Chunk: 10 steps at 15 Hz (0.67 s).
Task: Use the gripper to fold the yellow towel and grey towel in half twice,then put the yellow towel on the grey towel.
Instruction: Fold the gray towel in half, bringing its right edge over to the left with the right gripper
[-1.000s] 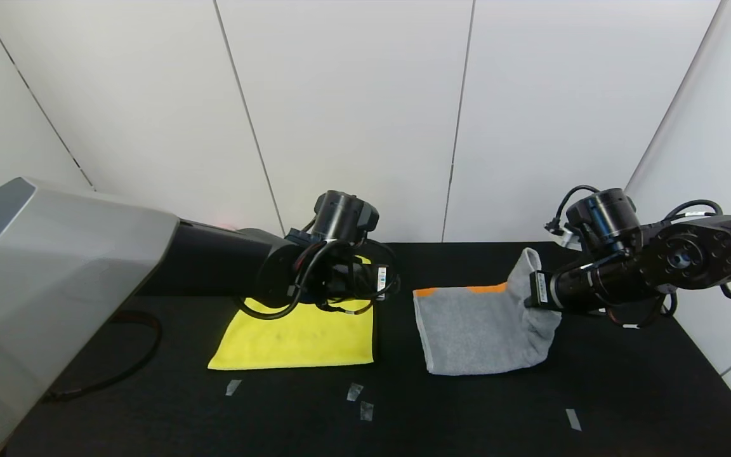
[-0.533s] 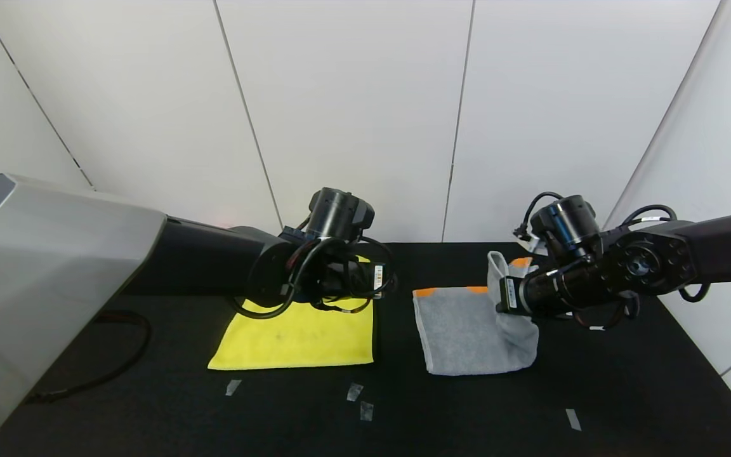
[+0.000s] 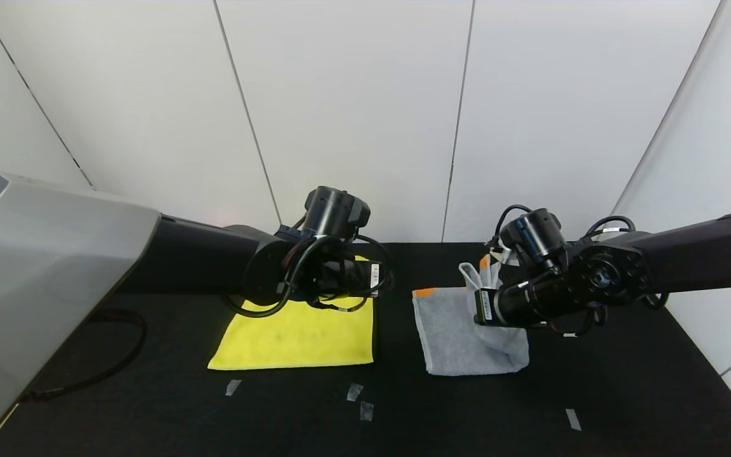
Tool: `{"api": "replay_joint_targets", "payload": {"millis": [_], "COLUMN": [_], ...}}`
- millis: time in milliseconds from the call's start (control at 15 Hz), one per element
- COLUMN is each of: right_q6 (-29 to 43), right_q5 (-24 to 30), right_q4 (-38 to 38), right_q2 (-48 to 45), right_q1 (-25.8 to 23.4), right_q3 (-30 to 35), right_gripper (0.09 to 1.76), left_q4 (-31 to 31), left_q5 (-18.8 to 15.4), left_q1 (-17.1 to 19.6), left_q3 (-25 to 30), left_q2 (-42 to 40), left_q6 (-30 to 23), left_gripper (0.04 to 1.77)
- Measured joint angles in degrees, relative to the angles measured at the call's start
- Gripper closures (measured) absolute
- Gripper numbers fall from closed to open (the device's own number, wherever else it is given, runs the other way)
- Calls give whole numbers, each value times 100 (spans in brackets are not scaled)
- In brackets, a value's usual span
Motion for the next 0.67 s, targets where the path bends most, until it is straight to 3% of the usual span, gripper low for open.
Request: {"api": "replay_joint_targets", "payload": {"millis": [667], "right_q6": [90], "right_q5": [-145], "right_q4": [2], "right_q2": [315], "right_q1": [430], "right_q3": [-124], "right_gripper": [171], "left_q4": [-2], "left_q5": [2], "left_q1": [29], "left_q3": [5], "left_q2": [2], "left_q6": [-9], "left_gripper": [9]}}
